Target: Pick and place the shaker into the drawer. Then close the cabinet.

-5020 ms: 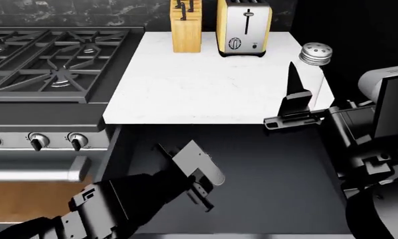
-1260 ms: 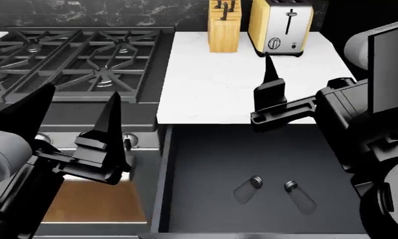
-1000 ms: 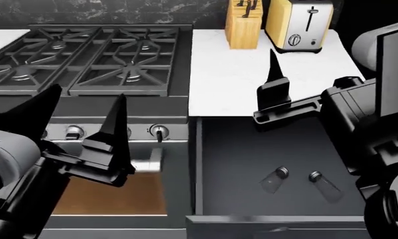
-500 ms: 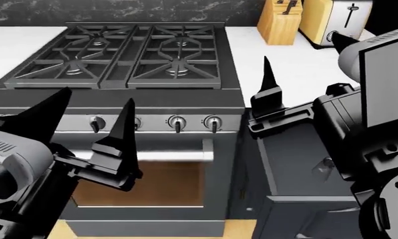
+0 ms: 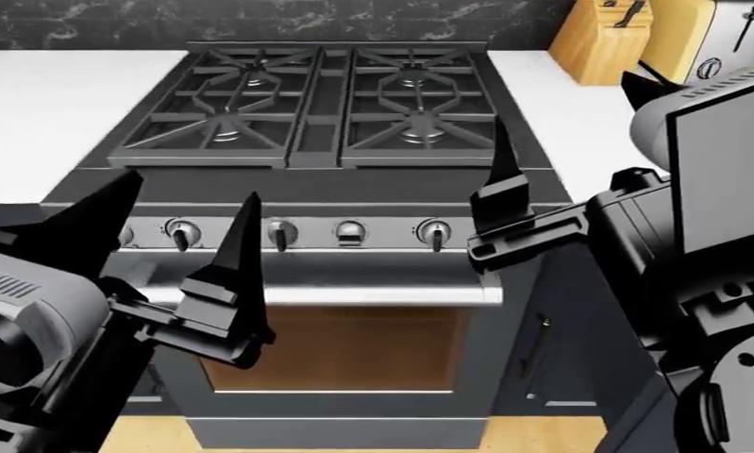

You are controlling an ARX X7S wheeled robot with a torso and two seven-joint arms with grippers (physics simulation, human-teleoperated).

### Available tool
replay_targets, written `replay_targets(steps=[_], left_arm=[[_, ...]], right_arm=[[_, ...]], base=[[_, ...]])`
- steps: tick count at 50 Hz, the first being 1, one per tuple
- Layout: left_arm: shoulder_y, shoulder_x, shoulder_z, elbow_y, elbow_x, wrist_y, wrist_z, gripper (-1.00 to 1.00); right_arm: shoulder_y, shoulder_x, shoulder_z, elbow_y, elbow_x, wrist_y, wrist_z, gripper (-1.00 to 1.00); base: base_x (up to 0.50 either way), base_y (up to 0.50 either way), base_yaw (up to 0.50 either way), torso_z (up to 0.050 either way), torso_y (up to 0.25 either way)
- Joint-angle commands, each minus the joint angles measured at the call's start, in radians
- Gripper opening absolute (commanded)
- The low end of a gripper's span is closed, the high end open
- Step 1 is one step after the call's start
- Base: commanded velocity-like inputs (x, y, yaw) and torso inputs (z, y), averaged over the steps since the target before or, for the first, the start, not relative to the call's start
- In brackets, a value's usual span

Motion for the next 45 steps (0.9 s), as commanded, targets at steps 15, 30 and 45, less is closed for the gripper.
replay_targets(steps=[15,30,45], left_arm=[[0.016,0.005,0.016,-0.001,0.024,0.008,0.007,1.00],[0.117,0.261,0.205,-0.326,0.396,0.019,0.131,1.00],[0.125,0.530,0.264,-0.911,0.625,0.260,0.251,1.00]], right_arm=[[-0.016,-0.006,-0.020,0.008,-0.018,0.001,0.014,1.00],[-0.379,-0.067,-0.073,0.175,-0.458,-0.223,-0.250,1.00],[-0.582,-0.244,-0.173,0.645,-0.774,-0.547,-0.503,1.00]], base=[[-0.10,0.50,0.00,0.000,0.000],[-0.06,0.19,0.00,0.000,0.000],[0.00,0.00,0.00,0.000,0.000]])
